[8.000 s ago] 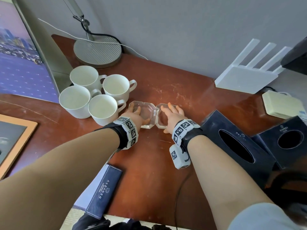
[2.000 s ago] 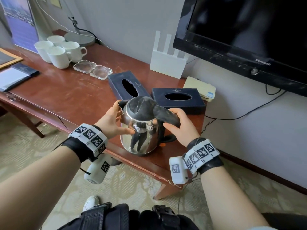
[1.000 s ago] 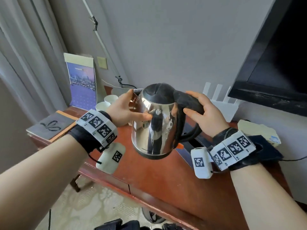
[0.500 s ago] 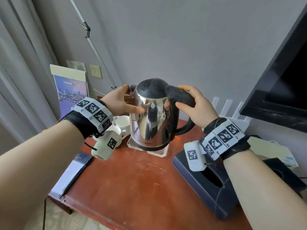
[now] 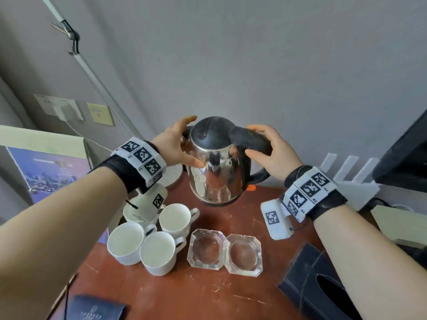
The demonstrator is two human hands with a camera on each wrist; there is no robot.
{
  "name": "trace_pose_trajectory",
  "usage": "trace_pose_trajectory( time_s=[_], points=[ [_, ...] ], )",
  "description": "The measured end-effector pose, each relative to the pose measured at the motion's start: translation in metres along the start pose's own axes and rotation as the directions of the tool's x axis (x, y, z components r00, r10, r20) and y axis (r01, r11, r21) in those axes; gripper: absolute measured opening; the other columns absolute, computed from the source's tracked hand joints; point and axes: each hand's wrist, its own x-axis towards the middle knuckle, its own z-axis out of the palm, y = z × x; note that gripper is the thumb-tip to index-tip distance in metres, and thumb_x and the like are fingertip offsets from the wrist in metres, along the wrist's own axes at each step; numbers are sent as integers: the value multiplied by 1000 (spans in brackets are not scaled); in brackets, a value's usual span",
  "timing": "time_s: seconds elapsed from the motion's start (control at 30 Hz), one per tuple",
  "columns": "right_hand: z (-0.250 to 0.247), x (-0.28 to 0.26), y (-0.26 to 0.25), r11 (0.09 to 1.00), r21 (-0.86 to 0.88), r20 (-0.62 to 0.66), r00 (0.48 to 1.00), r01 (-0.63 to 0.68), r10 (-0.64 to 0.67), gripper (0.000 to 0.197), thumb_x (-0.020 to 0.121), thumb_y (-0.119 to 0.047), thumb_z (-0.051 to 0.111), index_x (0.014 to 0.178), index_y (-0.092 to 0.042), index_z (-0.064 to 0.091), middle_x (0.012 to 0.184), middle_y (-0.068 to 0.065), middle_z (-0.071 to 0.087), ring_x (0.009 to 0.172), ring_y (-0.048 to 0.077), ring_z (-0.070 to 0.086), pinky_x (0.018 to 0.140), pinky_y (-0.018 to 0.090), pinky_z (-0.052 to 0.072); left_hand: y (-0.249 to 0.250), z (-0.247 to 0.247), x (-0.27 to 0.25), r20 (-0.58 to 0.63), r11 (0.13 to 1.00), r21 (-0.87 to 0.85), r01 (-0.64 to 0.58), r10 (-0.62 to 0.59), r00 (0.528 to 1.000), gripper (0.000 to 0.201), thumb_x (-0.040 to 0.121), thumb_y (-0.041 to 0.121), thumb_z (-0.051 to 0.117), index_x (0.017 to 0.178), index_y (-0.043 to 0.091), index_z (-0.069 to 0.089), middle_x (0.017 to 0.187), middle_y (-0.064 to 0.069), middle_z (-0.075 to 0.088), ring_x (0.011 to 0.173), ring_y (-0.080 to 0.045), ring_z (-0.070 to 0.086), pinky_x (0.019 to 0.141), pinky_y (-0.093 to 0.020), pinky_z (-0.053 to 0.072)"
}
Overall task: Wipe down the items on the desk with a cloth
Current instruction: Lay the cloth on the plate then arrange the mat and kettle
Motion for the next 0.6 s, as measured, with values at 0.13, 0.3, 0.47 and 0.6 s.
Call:
trace_pose_trajectory(
  time_s=[0.13, 0.3, 0.47, 0.6],
  points=[
    [32, 36, 20, 989, 13, 8, 989, -147, 147, 37, 86, -13, 65, 114, -27, 45, 112, -8, 54, 104, 11, 52, 86, 19, 36, -33, -5, 39, 44, 989, 142, 35, -41, 998, 121, 49, 44, 88, 147, 29, 17, 139, -4, 35, 125, -24, 43, 106, -37, 38],
    [67, 64, 44, 966, 27, 98, 962, -258, 254, 38, 86, -9, 64, 112, -24, 40, 114, -5, 51, 102, 11, 50, 79, 14, 33, -71, 2, 62, 55, 972, 223, 77, -91, 994, 112, 61, 36, 84, 147, 28, 15, 138, -7, 32, 123, -24, 43, 100, -33, 38],
    [94, 72, 64, 947, -2, 174, 933, -320, 315, 38, 87, -10, 63, 114, -23, 39, 115, -4, 52, 103, 15, 53, 84, 22, 37, -96, 7, 70, 117, 955, 272, 121, -158, 981, 115, 62, 38, 83, 148, 31, 7, 137, -6, 31, 122, -25, 44, 97, -33, 39],
    [103, 71, 77, 940, -27, 188, 922, -339, 338, 37, 87, -11, 62, 110, -27, 37, 116, -4, 53, 101, 17, 55, 85, 25, 39, -106, 16, 69, 123, 949, 283, 137, -178, 976, 114, 63, 40, 82, 148, 30, 8, 140, -8, 29, 123, -25, 42, 99, -34, 38]
  ],
)
